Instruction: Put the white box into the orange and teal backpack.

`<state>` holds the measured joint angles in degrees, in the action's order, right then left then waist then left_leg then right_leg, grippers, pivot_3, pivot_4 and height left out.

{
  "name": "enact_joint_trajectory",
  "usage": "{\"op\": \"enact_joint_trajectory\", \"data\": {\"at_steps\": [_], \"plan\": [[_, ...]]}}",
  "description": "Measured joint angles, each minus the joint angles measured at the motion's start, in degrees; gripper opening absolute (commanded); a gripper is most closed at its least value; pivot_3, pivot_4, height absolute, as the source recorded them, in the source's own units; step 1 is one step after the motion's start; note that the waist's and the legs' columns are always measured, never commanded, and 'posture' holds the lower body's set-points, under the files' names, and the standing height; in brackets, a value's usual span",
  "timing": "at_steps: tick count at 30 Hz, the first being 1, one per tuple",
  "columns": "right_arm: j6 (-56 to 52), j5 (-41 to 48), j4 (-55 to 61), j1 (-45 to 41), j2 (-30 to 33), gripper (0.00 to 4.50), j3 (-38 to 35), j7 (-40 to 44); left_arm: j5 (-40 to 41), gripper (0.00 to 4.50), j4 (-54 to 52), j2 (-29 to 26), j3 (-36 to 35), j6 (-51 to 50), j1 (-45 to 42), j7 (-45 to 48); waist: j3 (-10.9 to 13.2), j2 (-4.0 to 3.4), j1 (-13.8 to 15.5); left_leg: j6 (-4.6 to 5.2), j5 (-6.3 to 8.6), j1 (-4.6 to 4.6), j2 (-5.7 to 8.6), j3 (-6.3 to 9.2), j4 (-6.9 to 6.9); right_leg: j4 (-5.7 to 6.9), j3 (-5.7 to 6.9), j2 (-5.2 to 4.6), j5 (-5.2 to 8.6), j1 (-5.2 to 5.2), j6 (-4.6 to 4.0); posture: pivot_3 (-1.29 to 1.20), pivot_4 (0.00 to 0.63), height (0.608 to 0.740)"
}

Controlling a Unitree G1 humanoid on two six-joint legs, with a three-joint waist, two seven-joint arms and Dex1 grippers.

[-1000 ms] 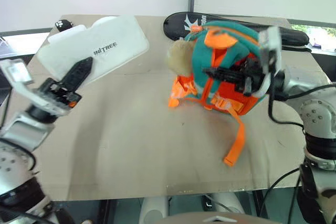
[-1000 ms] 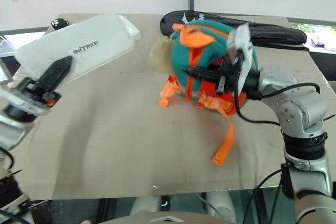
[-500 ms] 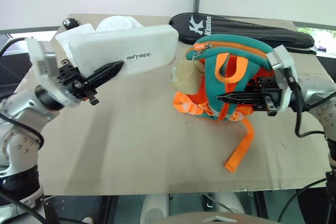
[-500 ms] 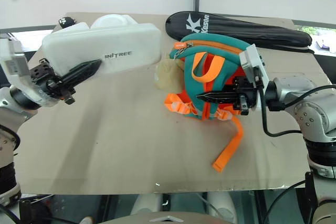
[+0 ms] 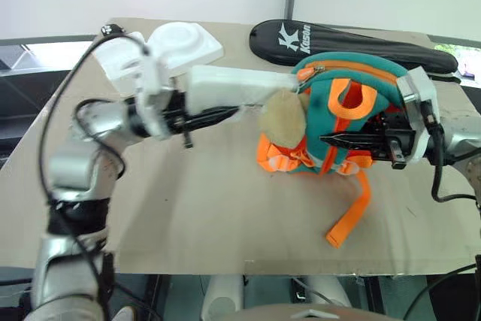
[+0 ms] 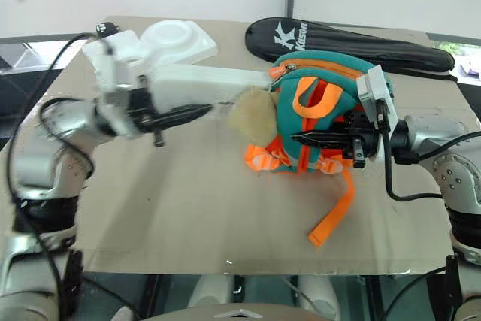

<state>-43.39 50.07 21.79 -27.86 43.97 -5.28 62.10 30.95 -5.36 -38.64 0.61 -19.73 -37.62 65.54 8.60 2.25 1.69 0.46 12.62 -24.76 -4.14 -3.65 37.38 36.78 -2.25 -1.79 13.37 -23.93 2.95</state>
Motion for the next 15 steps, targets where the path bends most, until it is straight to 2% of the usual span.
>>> {"op": "enact_joint_trajectory", "data": {"at_steps": [4,8,9,10,12,14,15], "plan": [[1.5,-0.8,0.1,0.6,-0.5,0.02,0.0,0.0,-6.8,1.08,5.6,8.4,8.7,-3.5,-9.4,-3.5,0.0,-0.02,-0.2,0.03,0.01,0.03,0.03,0.07,0.04,0.0,-0.06,0.06,-0.03,0.08,0.05,0.0,0.15,0.74],[2.6,-1.7,0.6,1.5,-1.6,0.02,-0.1,-1.5,-15.8,1.08,14.9,14.6,16.7,-0.7,-15.2,-4.8,0.0,-0.03,-0.8,0.03,0.01,0.03,0.02,0.19,-0.02,0.0,-0.02,0.15,-0.02,0.07,0.04,0.0,0.15,0.74],[2.6,-1.9,0.8,1.9,-1.9,0.0,-0.1,-2.3,-17.3,2.1,17.2,15.8,18.2,-0.1,-16.3,-4.4,0.0,-0.04,-0.8,0.03,0.01,0.02,0.02,0.2,-0.04,0.0,-0.02,0.16,-0.02,0.07,0.04,0.0,0.15,0.74],[2.7,-2.1,1.0,2.2,-2.2,0.0,-0.1,-3.0,-17.7,2.34,18.7,16.6,18.5,0.2,-16.6,-4.1,0.0,-0.06,-0.9,0.03,0.01,0.03,0.02,0.19,-0.05,-0.01,-0.04,0.15,-0.02,0.06,0.04,0.0,0.15,0.74],[2.9,-2.9,1.4,3.0,-3.0,0.0,-0.1,-5.6,-17.2,3.37,20.9,18.0,17.3,0.8,-16.4,-4.0,0.0,-0.09,-1.4,0.03,0.02,0.02,0.01,0.22,-0.06,0.0,-0.09,0.18,-0.02,0.02,0.04,0.0,0.15,0.74],[2.8,-3.1,1.8,3.2,-3.5,0.0,-0.2,-8.0,-12.2,4.31,19.4,17.8,12.2,-4.0,-14.8,-4.0,0.1,-0.17,-1.9,0.03,0.02,0.01,-0.01,0.24,-0.09,0.03,-0.09,0.18,-0.02,-0.03,0.04,0.0,0.15,0.74],[2.8,-3.1,2.0,3.4,-3.6,0.0,-0.3,-8.6,-10.0,4.41,18.2,16.9,10.1,-6.2,-13.8,-4.0,0.1,-0.19,-2.2,0.03,0.02,0.01,-0.02,0.25,-0.09,0.04,-0.09,0.19,-0.02,-0.03,0.04,0.0,0.15,0.74]]}}
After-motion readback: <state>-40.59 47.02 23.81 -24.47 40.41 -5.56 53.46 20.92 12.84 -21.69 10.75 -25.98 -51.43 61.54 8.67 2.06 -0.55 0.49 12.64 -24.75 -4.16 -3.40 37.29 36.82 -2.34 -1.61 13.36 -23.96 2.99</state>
